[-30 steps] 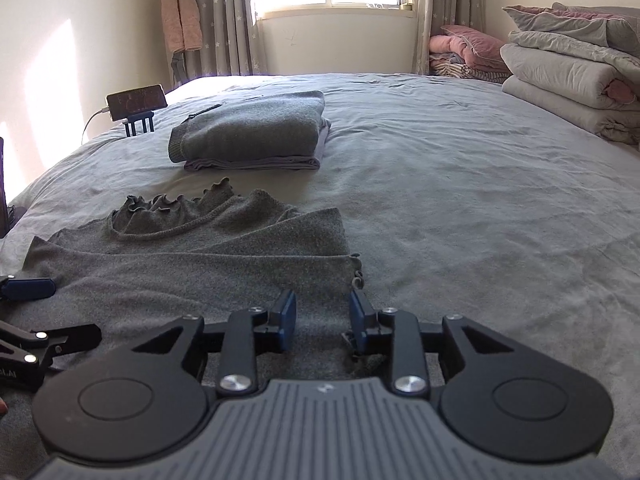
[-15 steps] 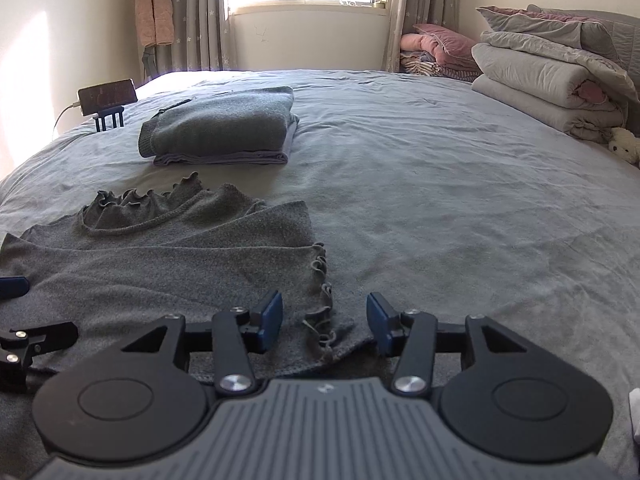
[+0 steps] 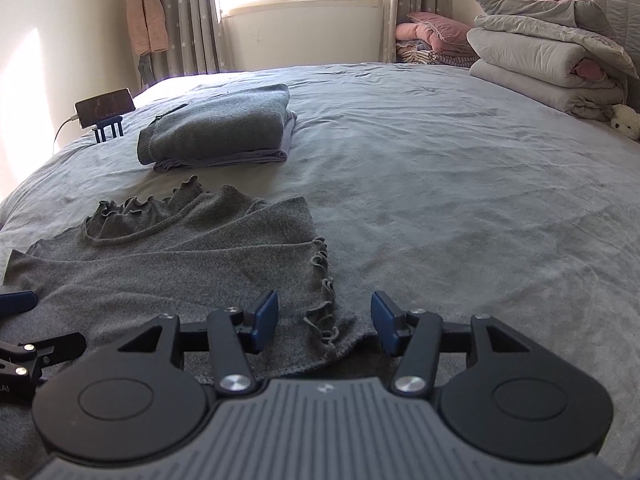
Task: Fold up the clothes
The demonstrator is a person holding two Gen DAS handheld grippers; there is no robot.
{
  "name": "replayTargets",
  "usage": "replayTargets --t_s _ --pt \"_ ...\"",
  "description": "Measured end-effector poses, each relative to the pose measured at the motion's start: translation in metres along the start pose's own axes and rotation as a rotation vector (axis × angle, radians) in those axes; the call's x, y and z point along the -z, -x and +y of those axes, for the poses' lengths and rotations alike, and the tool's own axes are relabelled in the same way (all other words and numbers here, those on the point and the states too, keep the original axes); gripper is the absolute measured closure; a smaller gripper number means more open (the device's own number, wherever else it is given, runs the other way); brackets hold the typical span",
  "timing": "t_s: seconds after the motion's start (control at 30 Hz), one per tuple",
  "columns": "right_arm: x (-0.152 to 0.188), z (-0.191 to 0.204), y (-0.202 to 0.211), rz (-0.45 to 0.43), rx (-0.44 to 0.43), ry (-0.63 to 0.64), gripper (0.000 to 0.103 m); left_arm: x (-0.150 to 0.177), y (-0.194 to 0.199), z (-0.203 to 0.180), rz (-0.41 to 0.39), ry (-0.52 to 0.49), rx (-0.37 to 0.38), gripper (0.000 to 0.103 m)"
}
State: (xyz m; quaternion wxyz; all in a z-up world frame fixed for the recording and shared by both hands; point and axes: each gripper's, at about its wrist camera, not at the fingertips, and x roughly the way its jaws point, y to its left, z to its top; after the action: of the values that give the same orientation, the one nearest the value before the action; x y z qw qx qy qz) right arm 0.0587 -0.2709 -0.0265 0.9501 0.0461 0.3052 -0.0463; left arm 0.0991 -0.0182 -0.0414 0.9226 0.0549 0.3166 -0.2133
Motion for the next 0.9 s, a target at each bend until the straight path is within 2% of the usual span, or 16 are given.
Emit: replayTargets --t_s 0.9 --pt "-0.0048 -0.0042 0.0079 -0.007 -0.015 -0.01 0.042 0.0001 -0.0001 0.0002 0.0 0.0 0.0 0.0"
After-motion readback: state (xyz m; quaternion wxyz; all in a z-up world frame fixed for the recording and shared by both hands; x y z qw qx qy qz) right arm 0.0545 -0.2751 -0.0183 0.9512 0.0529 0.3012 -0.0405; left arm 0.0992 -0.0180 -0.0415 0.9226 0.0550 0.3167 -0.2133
